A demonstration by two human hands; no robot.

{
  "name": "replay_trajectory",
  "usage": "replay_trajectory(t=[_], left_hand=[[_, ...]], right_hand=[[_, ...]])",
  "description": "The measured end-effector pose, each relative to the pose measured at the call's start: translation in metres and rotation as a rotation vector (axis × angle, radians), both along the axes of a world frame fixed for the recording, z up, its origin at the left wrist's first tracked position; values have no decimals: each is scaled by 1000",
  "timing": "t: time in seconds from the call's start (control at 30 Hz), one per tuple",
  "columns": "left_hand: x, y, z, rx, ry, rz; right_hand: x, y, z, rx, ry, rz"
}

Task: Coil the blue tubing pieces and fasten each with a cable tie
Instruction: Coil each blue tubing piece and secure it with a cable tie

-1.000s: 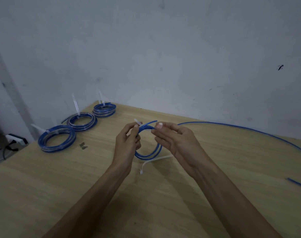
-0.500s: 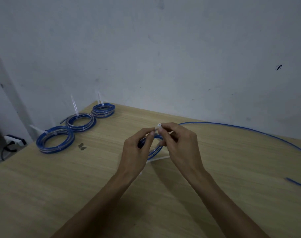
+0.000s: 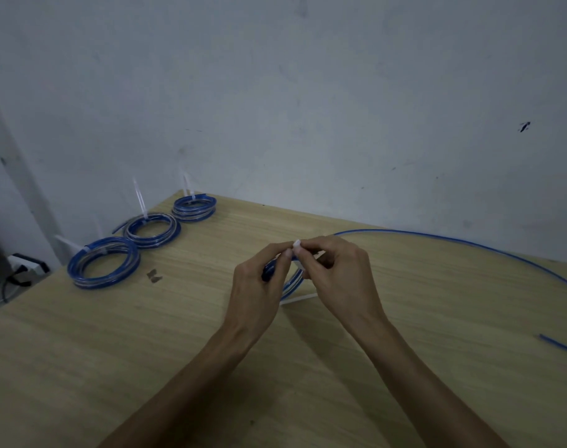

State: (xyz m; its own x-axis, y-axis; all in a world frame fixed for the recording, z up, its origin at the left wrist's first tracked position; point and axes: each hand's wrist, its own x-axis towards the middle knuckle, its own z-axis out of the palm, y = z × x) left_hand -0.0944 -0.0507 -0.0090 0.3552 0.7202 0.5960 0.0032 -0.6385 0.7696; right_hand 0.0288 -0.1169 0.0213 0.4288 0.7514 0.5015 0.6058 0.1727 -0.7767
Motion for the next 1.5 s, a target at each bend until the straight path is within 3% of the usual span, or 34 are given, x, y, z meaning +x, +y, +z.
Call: replay_trajectory(t=[0.3, 0.7, 1.07, 1.2, 1.5], left_hand=[[0, 0, 4, -18, -5, -34], [-2, -5, 15, -131, 15, -163], [-2, -9, 16, -196, 72, -258], [-2, -9, 16, -206, 104, -256], [-5, -8, 20, -254, 109, -283]], right_hand=[[2, -3, 5, 26, -5, 80], [19, -11, 28, 19, -326, 144], [29, -21, 42, -159, -161, 166], [29, -17, 37, -131, -327, 89], [23, -21, 44, -115, -262, 127]])
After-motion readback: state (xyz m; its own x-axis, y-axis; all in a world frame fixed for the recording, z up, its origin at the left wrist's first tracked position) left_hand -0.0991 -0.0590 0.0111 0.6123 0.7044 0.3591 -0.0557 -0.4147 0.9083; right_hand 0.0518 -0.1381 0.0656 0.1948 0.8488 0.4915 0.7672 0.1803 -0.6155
